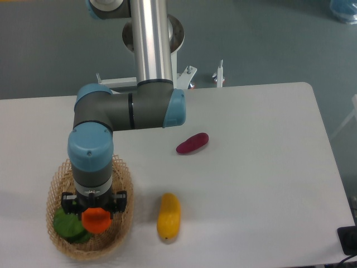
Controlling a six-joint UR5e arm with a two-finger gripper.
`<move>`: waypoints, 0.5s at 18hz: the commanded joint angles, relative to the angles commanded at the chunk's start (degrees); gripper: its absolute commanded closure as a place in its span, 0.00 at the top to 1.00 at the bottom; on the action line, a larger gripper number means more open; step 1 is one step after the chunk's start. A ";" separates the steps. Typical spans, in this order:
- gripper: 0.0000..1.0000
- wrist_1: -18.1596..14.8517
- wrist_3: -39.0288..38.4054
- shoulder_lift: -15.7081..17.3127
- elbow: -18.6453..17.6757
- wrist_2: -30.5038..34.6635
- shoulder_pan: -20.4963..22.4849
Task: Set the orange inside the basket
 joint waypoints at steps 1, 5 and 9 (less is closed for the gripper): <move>1.00 0.00 0.00 0.18 0.35 0.18 0.09; 1.00 -0.18 0.70 3.95 0.44 6.66 0.96; 1.00 -0.44 2.89 6.24 0.88 12.90 4.12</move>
